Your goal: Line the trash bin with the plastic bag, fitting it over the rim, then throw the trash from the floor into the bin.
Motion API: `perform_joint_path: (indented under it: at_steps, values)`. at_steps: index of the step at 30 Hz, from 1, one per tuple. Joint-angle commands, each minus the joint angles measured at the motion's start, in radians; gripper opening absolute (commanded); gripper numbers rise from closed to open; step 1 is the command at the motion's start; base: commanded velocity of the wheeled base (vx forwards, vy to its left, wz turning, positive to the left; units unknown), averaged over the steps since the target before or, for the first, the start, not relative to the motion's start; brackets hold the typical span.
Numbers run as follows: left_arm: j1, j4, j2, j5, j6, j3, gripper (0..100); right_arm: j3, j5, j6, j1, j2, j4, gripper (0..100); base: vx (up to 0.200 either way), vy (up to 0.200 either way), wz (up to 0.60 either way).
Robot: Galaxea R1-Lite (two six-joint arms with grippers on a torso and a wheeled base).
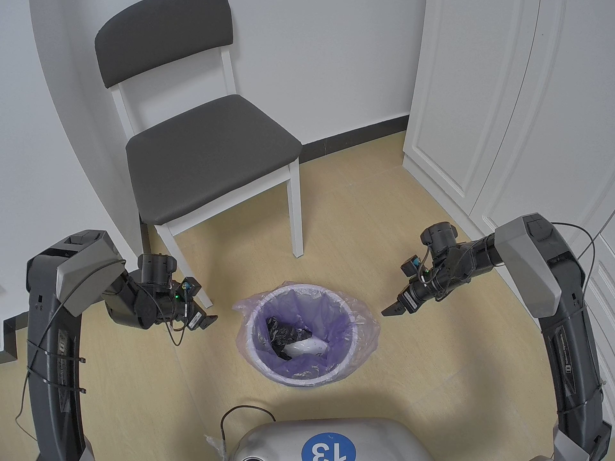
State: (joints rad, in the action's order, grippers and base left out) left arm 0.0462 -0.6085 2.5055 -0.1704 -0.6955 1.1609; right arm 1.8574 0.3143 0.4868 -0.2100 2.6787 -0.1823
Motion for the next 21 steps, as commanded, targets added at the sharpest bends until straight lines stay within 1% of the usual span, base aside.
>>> perform_joint_path:
  at_steps: [1,3,5,7,10,14,17,21]
  values:
    - [-0.017,-0.033,-0.014,-0.009,-0.001,-0.061,100,0.094,-0.018,0.010,-0.023,0.049,-0.049,100,0.000,0.000,0.00]
    - [-0.023,-0.036,-0.019,-0.011,-0.001,-0.069,100,0.095,-0.015,0.010,-0.026,0.041,-0.055,100,0.000,0.000,0.00]
    - [-0.032,-0.037,-0.036,-0.021,-0.001,-0.089,100,0.109,-0.012,0.012,-0.032,0.026,-0.111,100,0.000,0.000,0.00]
    - [-0.042,-0.046,-0.039,-0.027,-0.001,-0.099,100,0.115,-0.011,0.009,-0.054,0.018,-0.126,100,0.000,0.000,0.00]
    - [-0.043,-0.062,-0.036,-0.029,-0.001,-0.109,100,0.117,-0.012,0.001,-0.072,0.021,-0.124,100,0.000,0.000,0.00]
    - [-0.046,-0.125,-0.030,-0.032,-0.001,-0.148,100,0.141,-0.018,-0.037,-0.094,0.049,-0.120,100,0.000,0.000,0.00]
    - [-0.058,-0.134,-0.030,-0.032,-0.001,-0.156,100,0.143,-0.020,-0.068,-0.106,0.081,-0.112,100,0.000,0.000,0.00]
    - [-0.065,-0.139,-0.031,-0.046,-0.001,-0.170,100,0.143,-0.021,-0.076,-0.108,0.128,-0.065,100,0.000,0.000,0.00]
